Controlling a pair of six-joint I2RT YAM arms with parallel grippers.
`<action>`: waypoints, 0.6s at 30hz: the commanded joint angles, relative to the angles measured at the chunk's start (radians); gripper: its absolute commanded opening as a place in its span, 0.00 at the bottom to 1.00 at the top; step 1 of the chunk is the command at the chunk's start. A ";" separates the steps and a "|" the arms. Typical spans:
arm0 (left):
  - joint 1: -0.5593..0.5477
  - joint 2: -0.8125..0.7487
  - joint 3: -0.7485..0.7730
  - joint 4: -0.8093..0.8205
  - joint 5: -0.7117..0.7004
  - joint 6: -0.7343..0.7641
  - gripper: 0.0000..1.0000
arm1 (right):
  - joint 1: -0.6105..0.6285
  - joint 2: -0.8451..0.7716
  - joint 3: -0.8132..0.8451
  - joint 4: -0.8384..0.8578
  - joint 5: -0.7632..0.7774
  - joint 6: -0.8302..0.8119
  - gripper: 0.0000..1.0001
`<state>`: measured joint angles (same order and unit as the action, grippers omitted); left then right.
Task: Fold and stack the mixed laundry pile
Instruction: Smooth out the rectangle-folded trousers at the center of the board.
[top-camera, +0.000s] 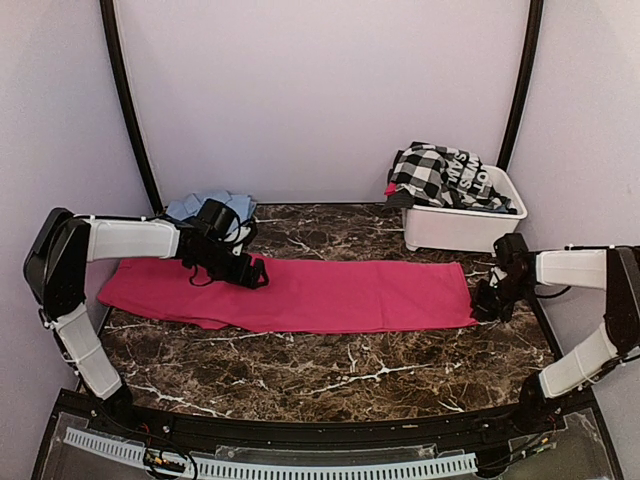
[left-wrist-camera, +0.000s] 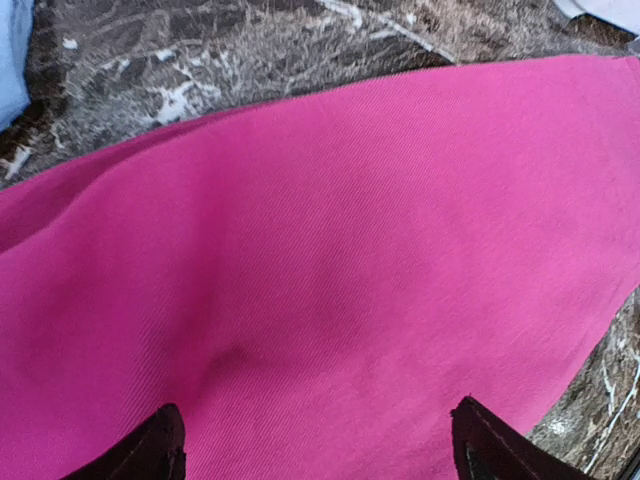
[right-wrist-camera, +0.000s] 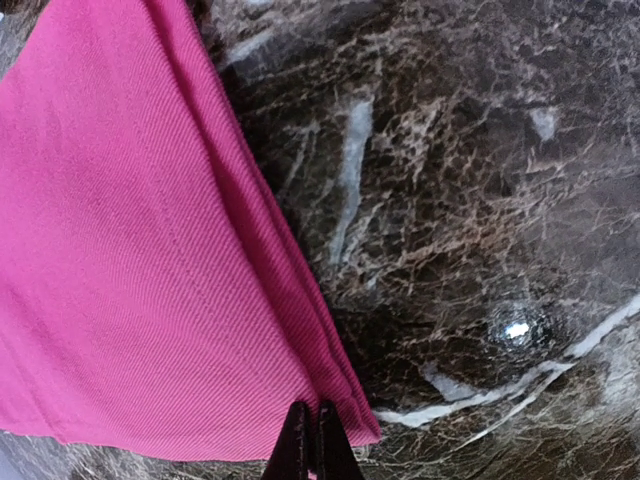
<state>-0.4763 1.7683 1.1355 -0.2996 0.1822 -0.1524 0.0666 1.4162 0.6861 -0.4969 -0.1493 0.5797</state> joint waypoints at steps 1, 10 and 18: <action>-0.006 -0.172 -0.048 0.067 -0.027 -0.044 0.98 | -0.028 -0.036 0.016 0.000 0.081 0.020 0.00; 0.000 -0.347 -0.102 0.125 -0.186 -0.197 0.99 | -0.281 -0.207 -0.051 -0.029 0.009 0.035 0.00; 0.102 -0.345 -0.079 -0.007 -0.170 -0.335 0.99 | -0.442 -0.326 -0.049 -0.062 0.011 0.067 0.22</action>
<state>-0.4324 1.4193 1.0500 -0.2161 0.0055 -0.3969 -0.3073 1.1534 0.6464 -0.5461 -0.1429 0.6209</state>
